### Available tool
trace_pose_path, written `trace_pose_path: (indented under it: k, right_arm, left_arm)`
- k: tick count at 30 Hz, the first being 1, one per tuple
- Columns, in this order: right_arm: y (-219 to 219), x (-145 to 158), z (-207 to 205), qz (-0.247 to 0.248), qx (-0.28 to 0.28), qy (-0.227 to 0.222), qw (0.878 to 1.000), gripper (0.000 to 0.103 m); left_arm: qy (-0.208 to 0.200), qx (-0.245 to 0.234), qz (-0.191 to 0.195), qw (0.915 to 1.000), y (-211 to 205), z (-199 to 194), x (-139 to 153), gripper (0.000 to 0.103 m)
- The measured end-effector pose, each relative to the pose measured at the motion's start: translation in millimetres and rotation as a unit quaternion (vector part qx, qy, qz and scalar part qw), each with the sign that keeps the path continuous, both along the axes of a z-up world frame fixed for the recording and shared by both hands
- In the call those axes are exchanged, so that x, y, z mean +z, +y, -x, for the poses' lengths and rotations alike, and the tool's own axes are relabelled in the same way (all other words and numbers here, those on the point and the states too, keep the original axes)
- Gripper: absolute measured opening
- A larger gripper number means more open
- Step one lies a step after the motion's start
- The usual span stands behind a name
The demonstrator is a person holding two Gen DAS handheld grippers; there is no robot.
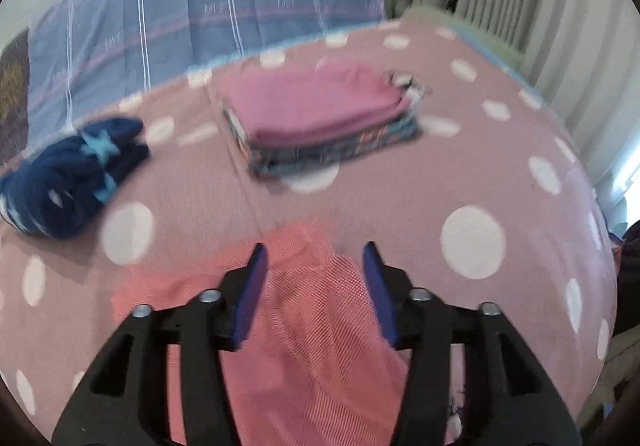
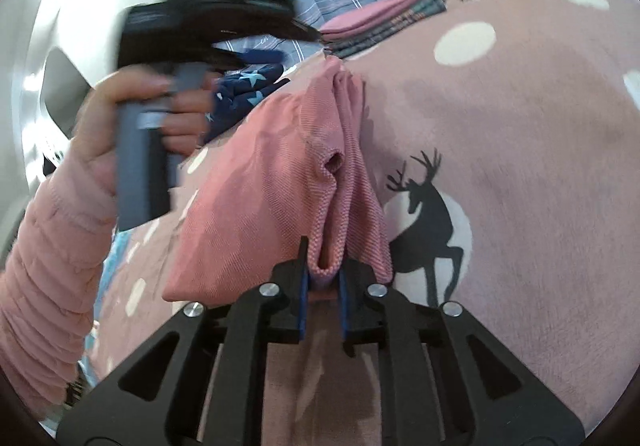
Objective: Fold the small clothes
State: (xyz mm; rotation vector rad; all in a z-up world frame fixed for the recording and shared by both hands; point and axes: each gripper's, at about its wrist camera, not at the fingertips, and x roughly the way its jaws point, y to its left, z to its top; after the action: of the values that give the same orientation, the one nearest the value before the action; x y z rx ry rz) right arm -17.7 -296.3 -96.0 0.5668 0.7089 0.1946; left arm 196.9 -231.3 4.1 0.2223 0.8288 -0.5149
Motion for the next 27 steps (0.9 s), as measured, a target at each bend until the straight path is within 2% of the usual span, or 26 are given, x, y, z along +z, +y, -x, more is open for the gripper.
trace_pose_path:
  k: [3,6,7,9,11,15,17,20,24,25,26,27]
  right_arm:
    - [-4,-2,0,-0.015,0.001,0.002,1.000,0.015]
    - [-5,-4,-2,-0.022,0.002,0.005,1.000,0.016]
    - [-6,-5,-3,-0.026,0.003,0.007,1.000,0.015]
    - [-8,-5,-5,-0.029,0.003,0.009,1.000,0.016]
    - [-6,-2,-7,-0.016,0.006,0.009,1.000,0.010]
    - [-4,21,-8,0.014,0.008,-0.023,1.000,0.008]
    - [-7,35,-7,0.010,0.007,-0.043,0.999,0.008]
    - [-6,50,-6,0.029,-0.001,-0.059,0.998,0.008]
    - [-5,44,-9,0.033,-0.004,-0.042,0.999,0.008]
    - [-5,43,-9,0.032,-0.005,-0.037,0.999,0.007]
    - [-6,42,-9,0.031,-0.007,-0.035,0.999,0.007]
    - [-7,41,-6,0.029,-0.007,-0.036,0.999,0.007]
  left_arm:
    - [-0.042,-0.007,-0.002,0.9991,25,30,22,0.065]
    - [-0.073,-0.019,-0.003,0.9971,69,77,25,0.075]
    - [-0.081,-0.022,-0.005,0.9964,83,93,21,0.079]
    - [-0.093,-0.026,-0.016,0.9952,112,130,6,0.080]
    - [-0.091,-0.036,-0.039,0.9945,136,165,-15,0.080]
    - [-0.090,-0.054,-0.082,0.9911,153,207,-47,0.080]
    - [-0.090,-0.056,-0.095,0.9899,153,212,-56,0.080]
    - [-0.090,-0.031,-0.111,0.9892,148,206,-66,0.080]
    - [-0.076,-0.002,-0.065,0.9950,144,188,-67,0.080]
    - [-0.076,0.002,-0.066,0.9950,141,187,-69,0.080]
    - [-0.079,0.009,-0.075,0.9940,138,185,-72,0.080]
    - [-0.088,0.021,-0.100,0.9909,133,182,-76,0.080]
